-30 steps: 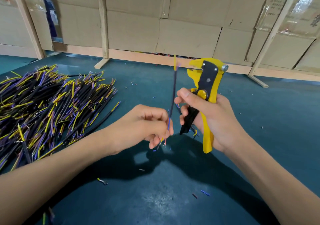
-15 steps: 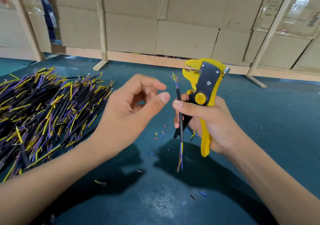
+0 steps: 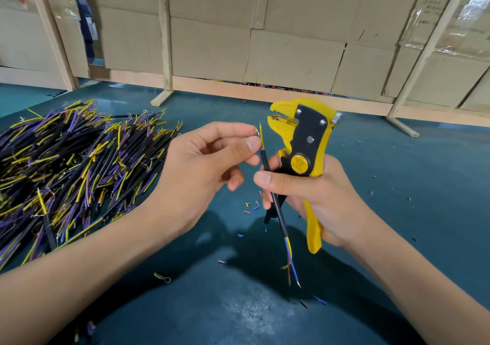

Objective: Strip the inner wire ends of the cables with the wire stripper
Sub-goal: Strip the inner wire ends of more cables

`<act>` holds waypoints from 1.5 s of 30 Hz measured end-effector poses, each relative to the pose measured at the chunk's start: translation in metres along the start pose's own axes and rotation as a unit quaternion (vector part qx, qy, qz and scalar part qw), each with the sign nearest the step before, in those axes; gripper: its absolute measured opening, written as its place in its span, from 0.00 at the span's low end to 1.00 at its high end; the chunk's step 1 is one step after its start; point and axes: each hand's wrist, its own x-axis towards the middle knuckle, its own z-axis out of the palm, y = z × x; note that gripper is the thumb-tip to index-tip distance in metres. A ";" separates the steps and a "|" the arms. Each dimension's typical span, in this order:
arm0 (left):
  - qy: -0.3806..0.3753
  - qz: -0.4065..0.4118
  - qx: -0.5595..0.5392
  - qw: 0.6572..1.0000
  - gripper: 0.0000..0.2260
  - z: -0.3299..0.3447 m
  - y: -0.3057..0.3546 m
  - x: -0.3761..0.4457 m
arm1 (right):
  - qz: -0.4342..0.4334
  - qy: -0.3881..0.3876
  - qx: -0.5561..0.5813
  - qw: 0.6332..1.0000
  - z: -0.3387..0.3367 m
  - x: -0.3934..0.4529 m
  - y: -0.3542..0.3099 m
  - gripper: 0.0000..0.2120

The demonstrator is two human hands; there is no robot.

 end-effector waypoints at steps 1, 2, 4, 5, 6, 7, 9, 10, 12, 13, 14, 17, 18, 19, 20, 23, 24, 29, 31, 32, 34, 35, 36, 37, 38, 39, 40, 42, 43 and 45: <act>-0.001 -0.011 -0.016 1.000 0.07 0.000 0.000 0.000 | -0.001 -0.001 -0.004 1.000 0.000 0.000 0.001 0.08; -0.005 -0.025 -0.031 0.999 0.06 0.001 0.001 0.000 | -0.003 0.000 -0.007 1.000 -0.001 0.000 0.001 0.08; -0.017 -0.065 -0.059 0.996 0.05 0.000 0.003 0.001 | -0.005 0.002 -0.011 1.000 -0.002 0.001 0.001 0.08; -0.029 -0.093 -0.074 0.993 0.05 -0.001 0.004 0.002 | -0.005 0.000 -0.013 1.000 -0.003 0.001 0.001 0.08; -0.045 -0.122 -0.088 0.988 0.05 -0.003 0.005 0.003 | -0.006 -0.005 -0.012 1.000 -0.004 0.001 0.001 0.07; -0.065 -0.147 -0.102 0.982 0.05 -0.005 0.006 0.004 | -0.007 -0.010 -0.010 1.000 -0.004 0.001 0.001 0.07; -0.101 -0.174 -0.122 0.972 0.06 -0.008 0.007 0.006 | -0.011 -0.019 -0.009 1.000 -0.005 0.001 0.001 0.06; -0.111 -0.176 -0.127 0.970 0.06 -0.010 0.007 0.006 | -0.013 -0.023 -0.007 1.000 -0.005 0.001 0.002 0.06; -0.123 -0.168 -0.133 0.969 0.06 -0.013 0.007 0.007 | -0.012 -0.032 0.006 0.999 -0.005 0.001 0.003 0.05; -0.131 -0.164 -0.138 0.968 0.07 -0.015 0.007 0.008 | -0.010 -0.036 0.014 0.999 -0.005 0.002 0.003 0.04; -0.142 -0.162 -0.143 0.966 0.07 -0.016 0.007 0.008 | -0.008 -0.039 0.023 0.999 -0.006 0.002 0.004 0.04; -0.169 -0.157 -0.150 0.961 0.08 -0.019 0.006 0.009 | 0.003 -0.038 0.050 0.998 -0.007 0.003 0.005 0.06; -0.171 -0.153 -0.147 0.962 0.07 -0.020 0.006 0.009 | 0.006 -0.039 0.055 0.998 -0.007 0.003 0.005 0.06; -0.167 -0.146 -0.140 0.965 0.06 -0.020 0.005 0.009 | 0.010 -0.041 0.060 0.997 -0.007 0.003 0.004 0.06; -0.161 -0.138 -0.131 0.969 0.04 -0.019 0.004 0.009 | 0.013 -0.045 0.063 0.997 -0.007 0.002 0.004 0.05; -0.144 -0.105 -0.100 0.979 0.03 -0.018 0.002 0.008 | 0.019 -0.055 0.050 0.997 -0.006 0.002 0.003 0.05; -0.142 -0.095 -0.089 0.981 0.03 -0.017 0.002 0.008 | 0.021 -0.058 0.049 0.997 -0.005 0.002 0.003 0.05; -0.111 -0.012 -0.020 0.994 0.05 -0.010 0.004 0.005 | 0.048 -0.073 0.100 0.991 0.002 0.000 0.002 0.05; -0.075 0.016 0.009 0.997 0.04 -0.009 0.004 0.004 | 0.054 -0.080 0.103 0.990 0.004 0.000 0.002 0.05; -0.058 0.024 0.021 0.998 0.02 -0.008 0.004 0.004 | 0.055 -0.082 0.102 0.990 0.004 0.000 0.001 0.05; -0.024 0.037 0.043 0.998 0.01 -0.005 0.003 0.002 | 0.059 -0.081 0.098 0.990 0.005 0.000 0.001 0.05; -0.006 0.043 0.054 0.998 0.01 -0.004 0.003 0.002 | 0.060 -0.079 0.096 0.990 0.006 -0.001 0.001 0.05; 0.015 0.049 0.061 0.997 0.02 -0.004 0.005 0.003 | 0.059 -0.079 0.091 0.991 0.006 -0.001 0.001 0.05; 0.037 0.053 0.063 0.996 0.03 -0.005 0.007 0.005 | 0.056 -0.079 0.083 0.992 0.006 -0.002 0.002 0.05; 0.054 0.055 0.063 0.995 0.04 -0.006 0.011 0.007 | 0.054 -0.079 0.075 0.993 0.007 -0.002 0.002 0.05; 0.066 0.056 0.065 0.994 0.04 -0.009 0.014 0.010 | 0.053 -0.076 0.072 0.993 0.008 -0.003 0.003 0.06; 0.074 0.054 0.066 0.994 0.03 -0.011 0.017 0.012 | 0.051 -0.071 0.077 0.993 0.009 -0.003 0.003 0.06; 0.086 0.038 0.058 0.994 0.03 -0.015 0.019 0.014 | 0.051 -0.060 0.095 0.992 0.011 -0.002 0.004 0.05; 0.087 0.024 0.053 0.994 0.04 -0.016 0.018 0.013 | 0.052 -0.055 0.101 0.992 0.011 -0.002 0.005 0.05; 0.068 -0.004 0.049 0.996 0.04 -0.015 0.015 0.012 | 0.050 -0.047 0.101 0.993 0.010 -0.002 0.006 0.04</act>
